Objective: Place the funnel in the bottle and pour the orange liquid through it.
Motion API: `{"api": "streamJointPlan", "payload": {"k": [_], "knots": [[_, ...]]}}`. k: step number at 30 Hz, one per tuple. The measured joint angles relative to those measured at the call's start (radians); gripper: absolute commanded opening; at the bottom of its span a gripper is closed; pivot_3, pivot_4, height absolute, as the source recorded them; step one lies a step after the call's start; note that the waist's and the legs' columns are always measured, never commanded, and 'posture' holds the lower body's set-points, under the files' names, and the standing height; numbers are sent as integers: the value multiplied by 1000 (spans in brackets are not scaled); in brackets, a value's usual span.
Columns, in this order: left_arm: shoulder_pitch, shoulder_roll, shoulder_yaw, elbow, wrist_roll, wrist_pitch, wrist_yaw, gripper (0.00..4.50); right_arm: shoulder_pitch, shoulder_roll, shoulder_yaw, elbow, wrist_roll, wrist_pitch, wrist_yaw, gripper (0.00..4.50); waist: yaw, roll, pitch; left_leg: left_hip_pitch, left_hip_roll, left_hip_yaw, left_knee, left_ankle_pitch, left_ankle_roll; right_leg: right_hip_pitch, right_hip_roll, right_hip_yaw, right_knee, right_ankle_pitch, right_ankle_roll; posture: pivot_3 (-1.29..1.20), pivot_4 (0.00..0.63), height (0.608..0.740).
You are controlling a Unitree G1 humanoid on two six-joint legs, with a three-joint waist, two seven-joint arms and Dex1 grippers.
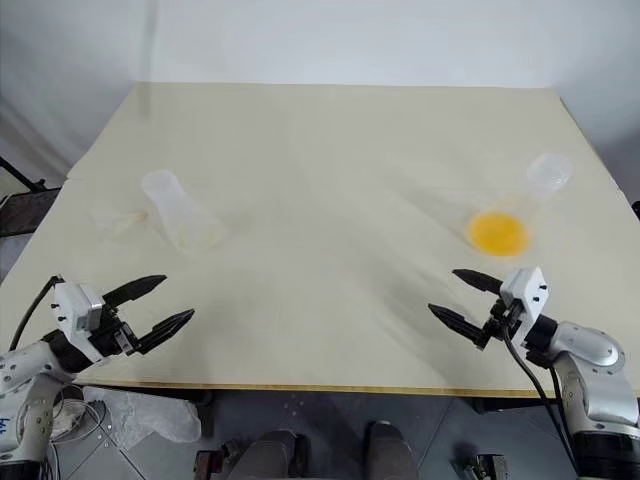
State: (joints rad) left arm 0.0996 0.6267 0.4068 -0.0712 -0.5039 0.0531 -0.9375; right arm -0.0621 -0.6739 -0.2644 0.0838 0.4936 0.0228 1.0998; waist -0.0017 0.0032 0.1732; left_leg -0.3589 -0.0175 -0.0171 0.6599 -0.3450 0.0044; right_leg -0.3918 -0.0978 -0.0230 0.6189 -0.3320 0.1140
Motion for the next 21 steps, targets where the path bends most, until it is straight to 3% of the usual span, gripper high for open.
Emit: {"api": "streamJointPlan", "payload": {"k": [13, 21], "knots": [[-5, -31, -12, -100, -12, 159, 171, 4500, -50, 1, 9, 63, -3, -23, 20, 4480, 0, 0, 0, 0, 0, 0, 3, 0, 0, 0, 0, 0, 3, 0, 0, 0, 150, 740], [193, -94, 143, -231, -44, 152, 241, 4500, -153, 23, 67, 120, -9, -22, 65, 4480, -3, 0, 0, 0, 1, 1, 3, -1, 0, 0, 1, 1, 2, 0, 0, 0, 150, 740]]}}
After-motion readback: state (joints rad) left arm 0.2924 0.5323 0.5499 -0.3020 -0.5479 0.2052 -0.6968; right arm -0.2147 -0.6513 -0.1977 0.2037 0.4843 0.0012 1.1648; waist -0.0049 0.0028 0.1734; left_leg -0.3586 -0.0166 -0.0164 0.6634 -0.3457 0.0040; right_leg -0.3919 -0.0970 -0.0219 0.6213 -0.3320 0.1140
